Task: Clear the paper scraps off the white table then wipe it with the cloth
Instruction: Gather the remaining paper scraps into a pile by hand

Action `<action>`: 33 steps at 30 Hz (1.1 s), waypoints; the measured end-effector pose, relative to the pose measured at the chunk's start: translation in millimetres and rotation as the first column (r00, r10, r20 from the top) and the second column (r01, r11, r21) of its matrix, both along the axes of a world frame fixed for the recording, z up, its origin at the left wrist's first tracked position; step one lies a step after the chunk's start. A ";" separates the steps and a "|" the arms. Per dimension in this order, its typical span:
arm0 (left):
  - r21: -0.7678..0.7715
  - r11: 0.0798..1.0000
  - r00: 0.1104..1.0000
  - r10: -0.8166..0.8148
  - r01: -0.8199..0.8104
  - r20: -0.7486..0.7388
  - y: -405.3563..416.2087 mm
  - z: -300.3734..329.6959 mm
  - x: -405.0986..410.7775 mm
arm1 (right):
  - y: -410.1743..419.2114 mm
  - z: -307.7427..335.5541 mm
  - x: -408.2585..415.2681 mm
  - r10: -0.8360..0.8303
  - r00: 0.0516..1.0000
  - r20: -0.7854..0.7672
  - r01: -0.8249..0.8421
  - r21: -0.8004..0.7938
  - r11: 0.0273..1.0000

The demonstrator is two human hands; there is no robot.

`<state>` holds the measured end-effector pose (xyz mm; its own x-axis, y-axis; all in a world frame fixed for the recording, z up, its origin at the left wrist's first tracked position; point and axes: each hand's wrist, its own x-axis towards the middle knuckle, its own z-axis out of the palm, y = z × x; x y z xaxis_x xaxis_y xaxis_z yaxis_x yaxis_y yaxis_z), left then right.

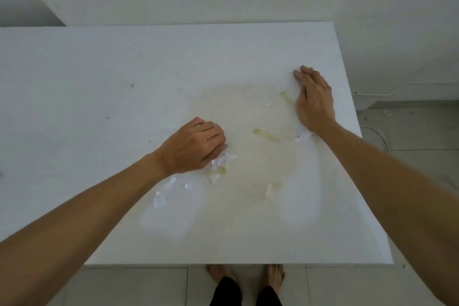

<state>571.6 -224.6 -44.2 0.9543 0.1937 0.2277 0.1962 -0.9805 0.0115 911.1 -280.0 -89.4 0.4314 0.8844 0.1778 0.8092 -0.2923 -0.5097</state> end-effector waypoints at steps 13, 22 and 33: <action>-0.210 0.924 0.919 0.248 -0.319 -0.307 -24.9 -18.0 164.7 | -57.8 -3.1 24.6 0.097 0.992 0.077 -0.097 0.001 0.995; 0.092 0.919 0.872 0.392 -0.382 -0.292 -40.6 -14.1 60.9 | -58.3 1.5 23.2 0.081 0.996 0.035 -0.082 0.024 0.996; -0.120 0.926 0.928 0.341 -0.359 -0.148 -118.9 -30.6 138.7 | -58.3 3.1 24.2 0.089 0.995 0.043 -0.089 -0.004 0.996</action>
<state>710.2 -343.5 -74.8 0.8385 0.5418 0.0588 0.5350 -0.8389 0.1002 935.3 -338.3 -86.3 0.3430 0.9193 0.1930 0.8533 -0.2190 -0.4732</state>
